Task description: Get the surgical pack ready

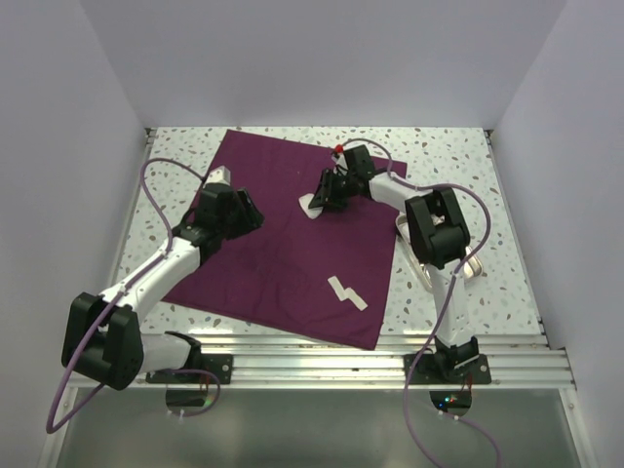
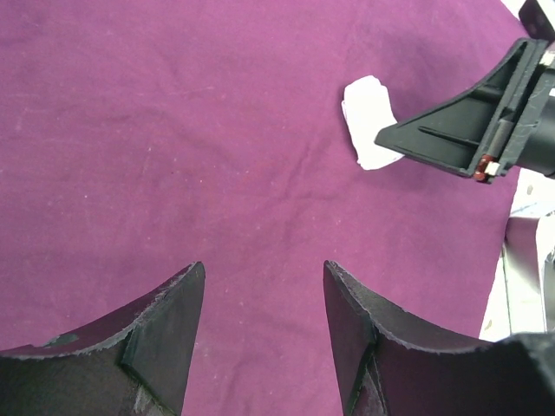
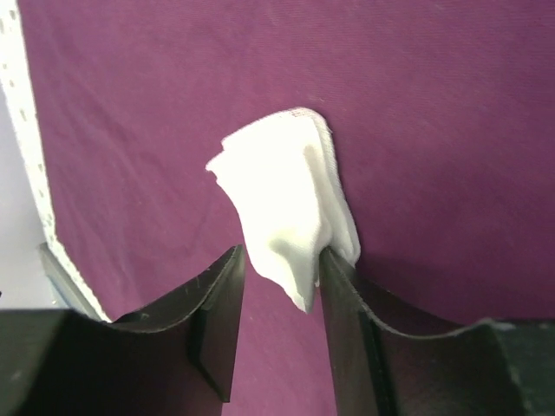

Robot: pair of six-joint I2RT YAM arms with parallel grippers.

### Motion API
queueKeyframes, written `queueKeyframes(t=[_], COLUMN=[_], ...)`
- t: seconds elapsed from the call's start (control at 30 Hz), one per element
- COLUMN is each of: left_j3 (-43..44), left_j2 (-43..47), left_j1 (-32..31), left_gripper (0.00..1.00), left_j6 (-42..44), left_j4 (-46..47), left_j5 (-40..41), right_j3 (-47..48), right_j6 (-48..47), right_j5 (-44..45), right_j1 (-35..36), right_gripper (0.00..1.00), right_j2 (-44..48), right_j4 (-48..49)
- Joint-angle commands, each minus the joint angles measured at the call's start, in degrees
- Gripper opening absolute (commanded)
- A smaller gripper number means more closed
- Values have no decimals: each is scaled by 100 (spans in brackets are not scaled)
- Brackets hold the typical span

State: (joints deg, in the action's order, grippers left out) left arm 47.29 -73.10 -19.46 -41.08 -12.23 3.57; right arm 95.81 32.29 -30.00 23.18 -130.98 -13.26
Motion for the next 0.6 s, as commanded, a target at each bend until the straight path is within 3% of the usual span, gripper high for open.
queueKeyframes(t=[0.0,0.27,0.57], left_j3=[-44,-97,-88], left_j2=[173,235,252], left_j1=[48,48,48], left_gripper=[61,61,61], left_j6=[100,109,127], left_j4=[274,256,265], left_j5=[-41,-41,-15], right_j3=[43,-124,69], right_j6=[-241,-364,-303], right_j5=[556,610,513], right_j1=[-42,-50,-50], right_gripper=[45,45,53], right_j2=[467,705,380], right_j4=[-616,-731,-617])
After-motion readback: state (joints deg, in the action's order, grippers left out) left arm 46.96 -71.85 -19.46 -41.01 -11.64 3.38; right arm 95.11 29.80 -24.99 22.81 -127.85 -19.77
